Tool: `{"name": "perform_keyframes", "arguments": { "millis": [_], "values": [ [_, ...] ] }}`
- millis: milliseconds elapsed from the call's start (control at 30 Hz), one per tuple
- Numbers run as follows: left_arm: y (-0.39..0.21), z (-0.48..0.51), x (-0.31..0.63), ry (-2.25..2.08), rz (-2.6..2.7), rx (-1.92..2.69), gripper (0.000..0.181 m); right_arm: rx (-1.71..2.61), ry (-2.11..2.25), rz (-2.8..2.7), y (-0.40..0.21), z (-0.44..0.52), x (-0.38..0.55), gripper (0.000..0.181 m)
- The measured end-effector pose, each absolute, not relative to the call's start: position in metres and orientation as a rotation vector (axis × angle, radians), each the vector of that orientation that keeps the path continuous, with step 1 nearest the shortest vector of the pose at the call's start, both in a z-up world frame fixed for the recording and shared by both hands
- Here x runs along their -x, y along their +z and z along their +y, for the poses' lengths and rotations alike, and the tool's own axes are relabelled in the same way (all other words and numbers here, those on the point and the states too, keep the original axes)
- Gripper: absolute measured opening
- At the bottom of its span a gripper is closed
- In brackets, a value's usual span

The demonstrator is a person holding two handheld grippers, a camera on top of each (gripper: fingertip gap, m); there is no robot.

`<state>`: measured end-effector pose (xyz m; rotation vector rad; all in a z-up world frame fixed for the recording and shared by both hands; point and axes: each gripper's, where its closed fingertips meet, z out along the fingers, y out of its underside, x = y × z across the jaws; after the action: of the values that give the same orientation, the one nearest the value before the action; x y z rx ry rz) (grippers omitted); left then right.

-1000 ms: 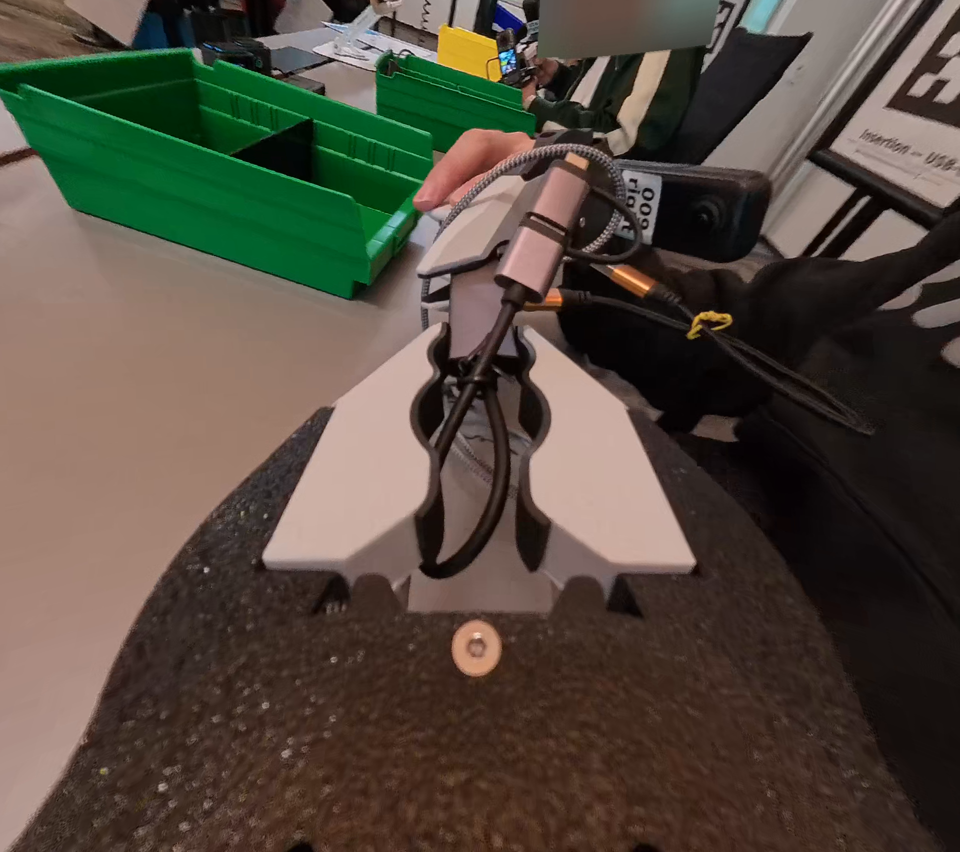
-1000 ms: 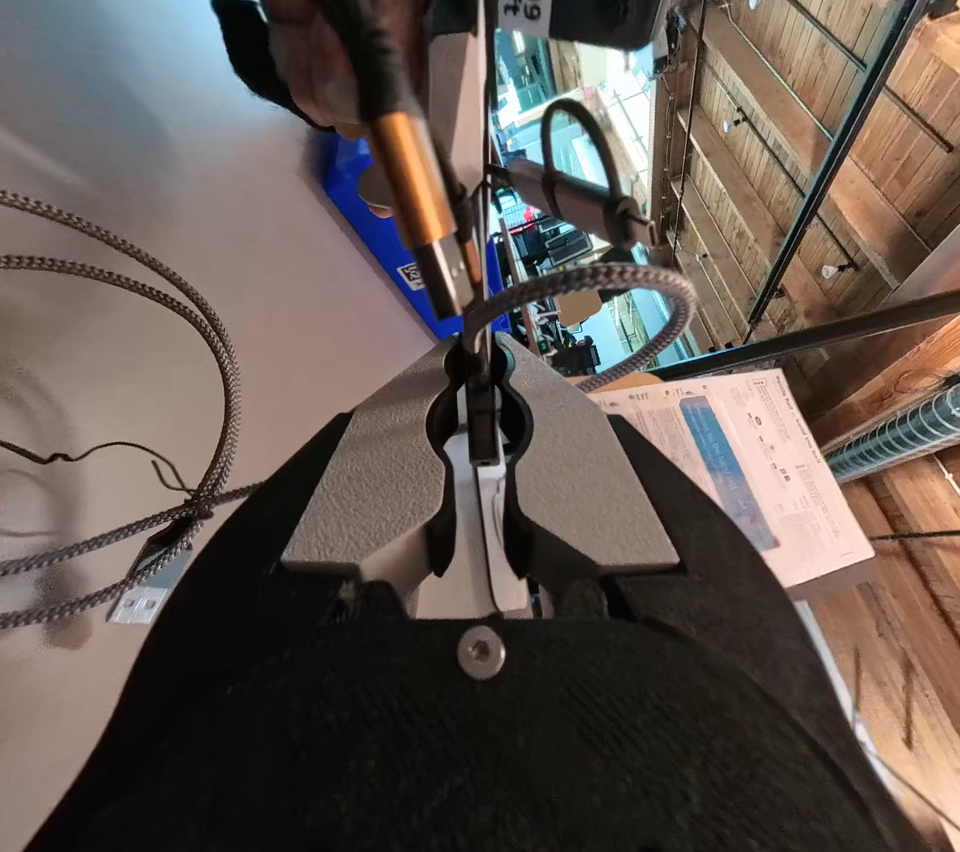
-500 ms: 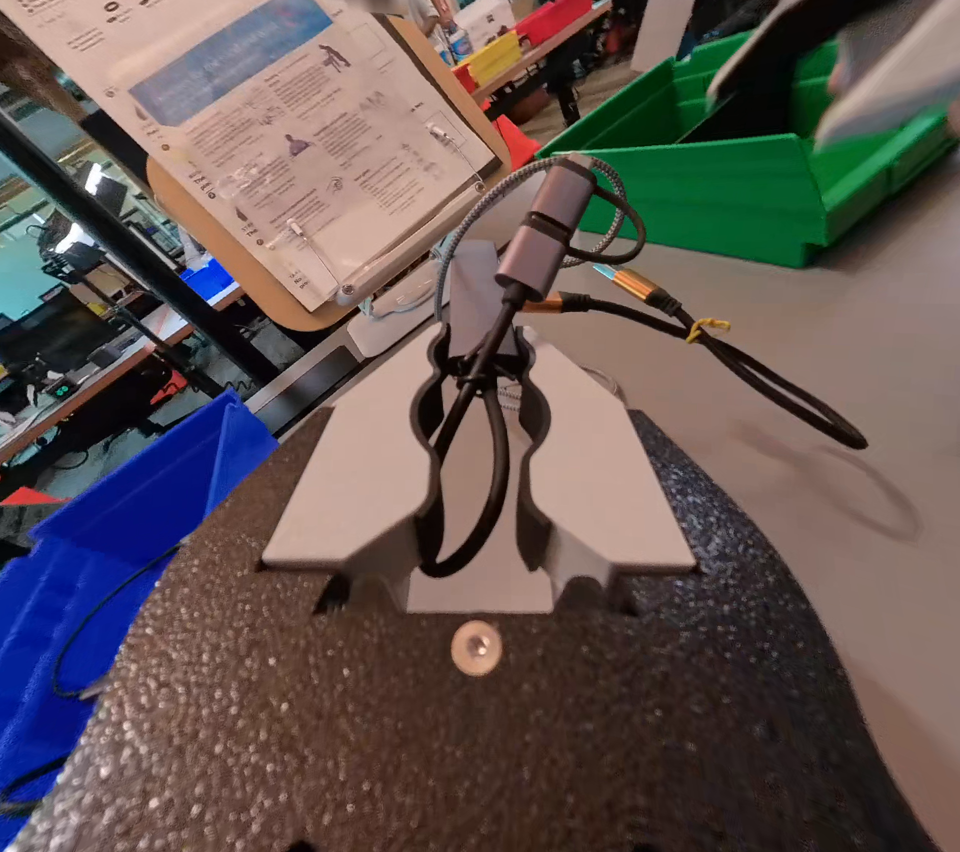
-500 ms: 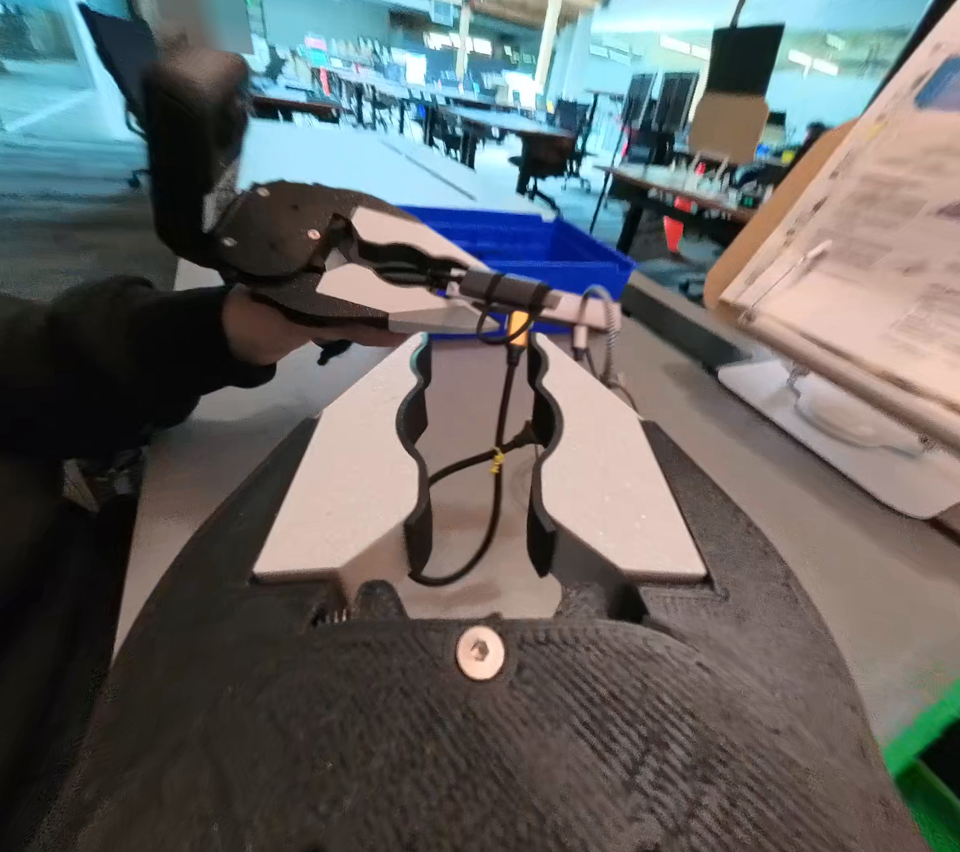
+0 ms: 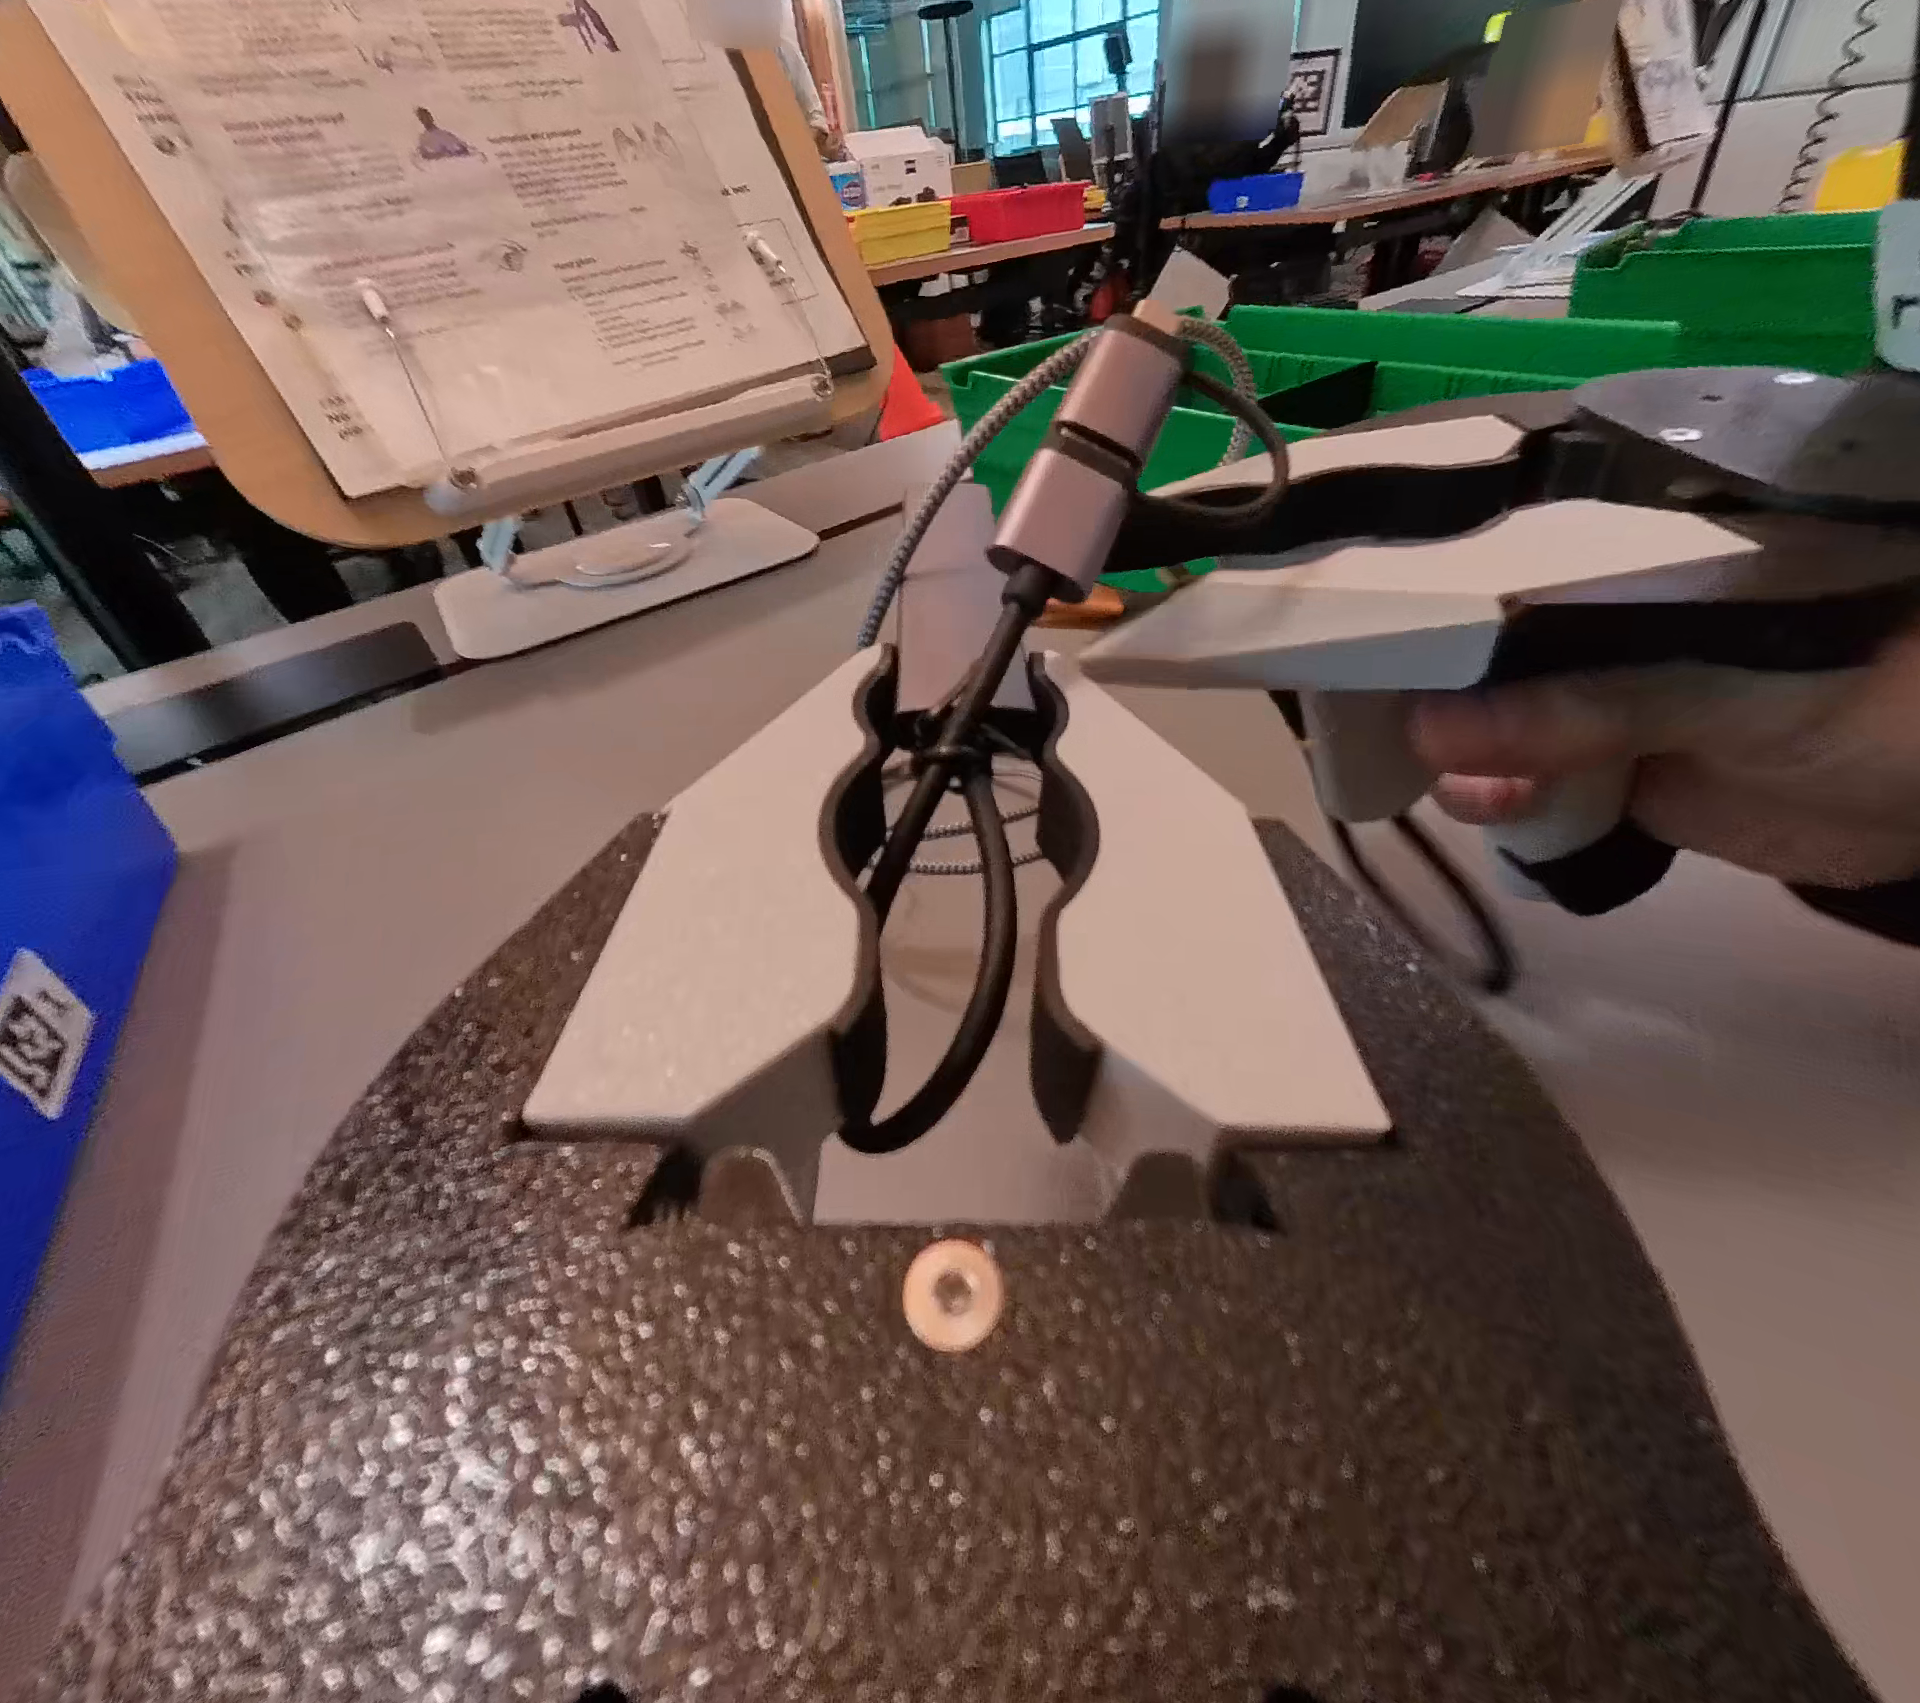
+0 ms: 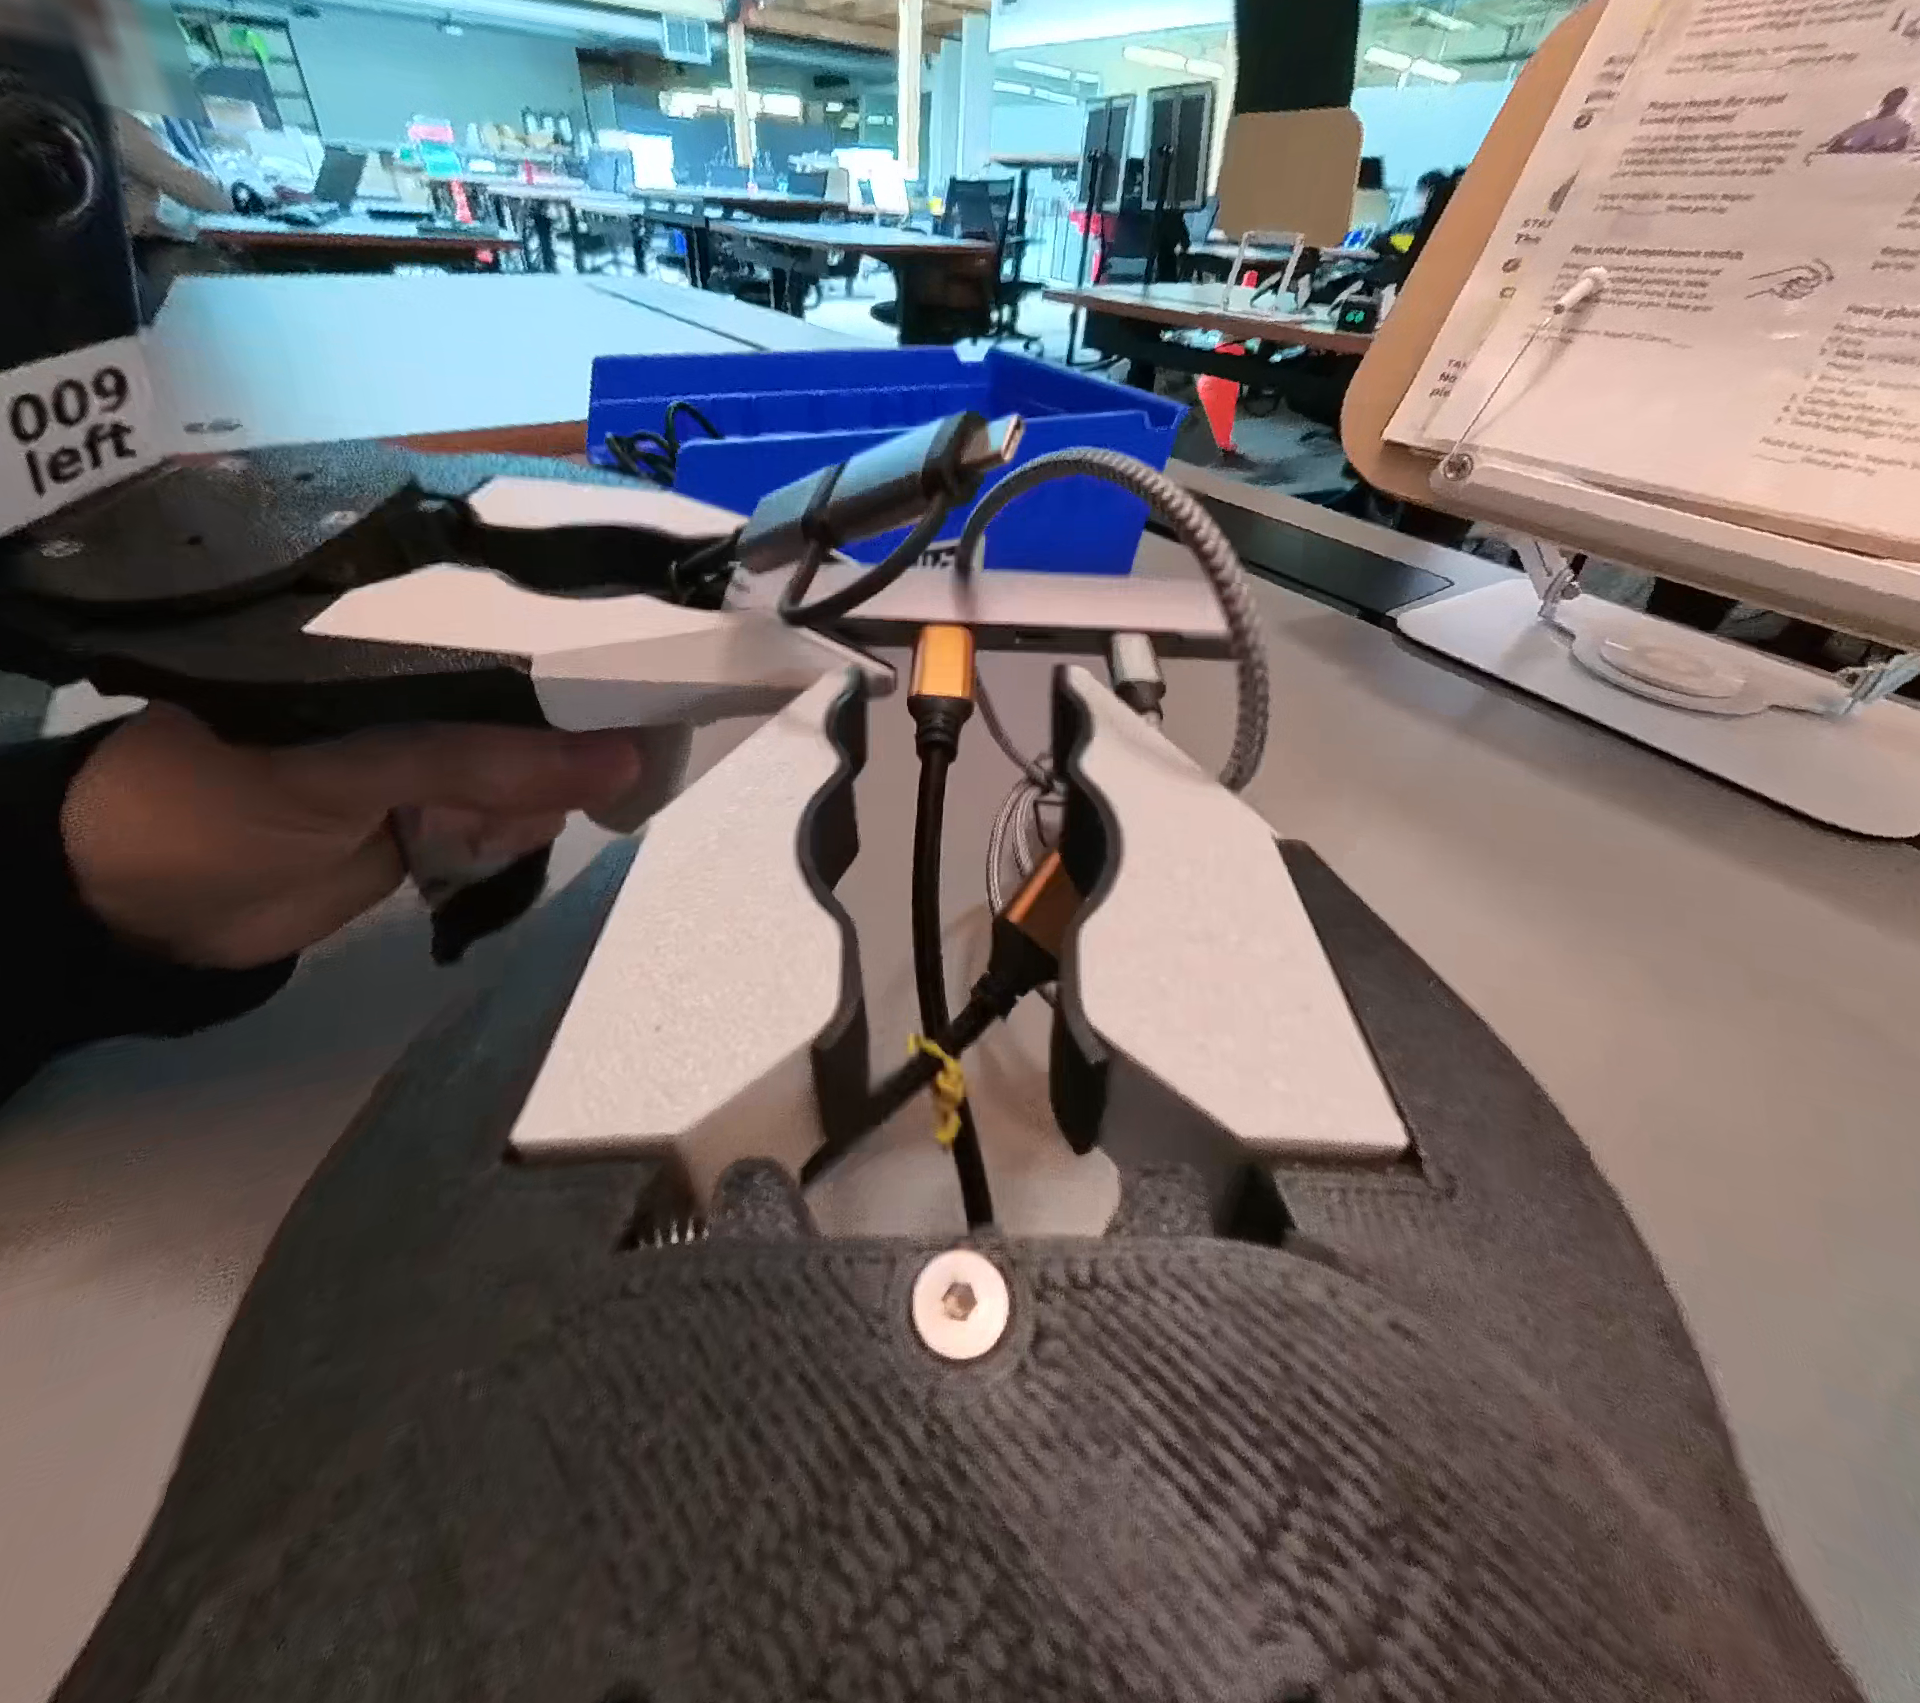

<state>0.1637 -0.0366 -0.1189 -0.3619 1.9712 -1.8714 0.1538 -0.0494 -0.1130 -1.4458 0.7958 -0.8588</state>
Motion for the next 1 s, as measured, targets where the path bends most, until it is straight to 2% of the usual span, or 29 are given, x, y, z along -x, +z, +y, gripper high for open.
{"name": "perform_keyframes", "arguments": {
  "millis": [200,367,567,1000],
  "values": [
    [-0.128,-0.039,-0.164,-1.929,1.973,0.468,0.022,1.395,-0.908,0.807,-0.118,-0.046,-0.162,0.014],
    [-0.128,-0.036,-0.165,-1.922,1.958,0.472,0.022,1.370,-0.890,0.848,-0.118,-0.047,-0.164,0.020],
    [-0.128,-0.036,-0.166,-1.945,1.973,0.463,0.022,1.370,-0.901,0.822,-0.117,-0.042,-0.161,0.011],
    [-0.127,-0.037,-0.162,-1.969,1.989,0.434,0.022,1.396,-0.971,0.798,-0.116,-0.044,-0.156,0.011]
  ]
}}
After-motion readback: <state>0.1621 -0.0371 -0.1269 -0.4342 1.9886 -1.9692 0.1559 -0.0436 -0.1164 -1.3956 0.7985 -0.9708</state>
